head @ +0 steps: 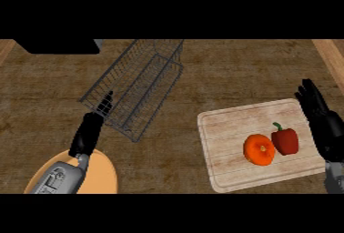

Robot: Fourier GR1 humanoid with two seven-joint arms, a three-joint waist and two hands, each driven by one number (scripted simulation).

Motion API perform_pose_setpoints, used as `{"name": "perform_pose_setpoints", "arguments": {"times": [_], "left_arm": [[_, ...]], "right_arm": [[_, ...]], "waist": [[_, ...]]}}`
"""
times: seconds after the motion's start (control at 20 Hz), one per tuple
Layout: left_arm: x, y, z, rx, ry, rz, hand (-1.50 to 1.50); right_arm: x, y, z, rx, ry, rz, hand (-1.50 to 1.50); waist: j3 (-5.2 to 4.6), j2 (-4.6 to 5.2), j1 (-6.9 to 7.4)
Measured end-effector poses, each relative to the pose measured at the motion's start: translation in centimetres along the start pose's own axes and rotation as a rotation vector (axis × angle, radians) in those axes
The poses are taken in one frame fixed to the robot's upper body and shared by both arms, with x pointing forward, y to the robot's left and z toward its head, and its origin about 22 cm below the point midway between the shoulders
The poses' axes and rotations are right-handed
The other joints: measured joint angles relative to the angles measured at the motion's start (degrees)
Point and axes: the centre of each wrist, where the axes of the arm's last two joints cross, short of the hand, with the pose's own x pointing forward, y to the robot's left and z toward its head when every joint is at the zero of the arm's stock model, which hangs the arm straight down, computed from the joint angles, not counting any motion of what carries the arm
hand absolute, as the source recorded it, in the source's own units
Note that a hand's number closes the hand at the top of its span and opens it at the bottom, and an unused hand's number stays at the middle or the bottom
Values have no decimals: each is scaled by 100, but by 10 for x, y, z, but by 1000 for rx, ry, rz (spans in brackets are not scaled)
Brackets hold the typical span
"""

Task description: Pick the squash from the cutting board and place it in the tiered basket

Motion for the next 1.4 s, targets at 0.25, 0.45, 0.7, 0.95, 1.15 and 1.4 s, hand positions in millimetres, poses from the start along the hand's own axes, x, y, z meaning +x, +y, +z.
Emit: {"name": "perform_pose_setpoints", "arguments": {"times": [0.25, 0.45, 0.7, 0.95, 1.15, 1.4], "left_arm": [[5, 22, 2, 38, -29, 55, 0], [7, 35, 6, 58, -34, 121, 0], [9, 56, 19, 42, -42, 178, 0], [7, 65, 27, 40, -42, 195, 0], [11, 69, 30, 51, -47, 195, 0], [9, 69, 32, 45, -47, 197, 0]], "right_arm": [[30, 40, 2, 141, -199, -63, 150], [24, 37, 12, -21, -156, 69, -150], [12, 71, 40, -230, -131, 86, -150], [29, 69, 65, -233, -165, 292, -150], [41, 42, 74, -180, -110, 564, -150], [61, 31, 86, 35, 70, 839, -150]], "waist": [[47, -118, 80], [16, -175, -3], [46, -154, 24], [45, -149, -2], [26, -156, -32], [7, -138, 16]]}}
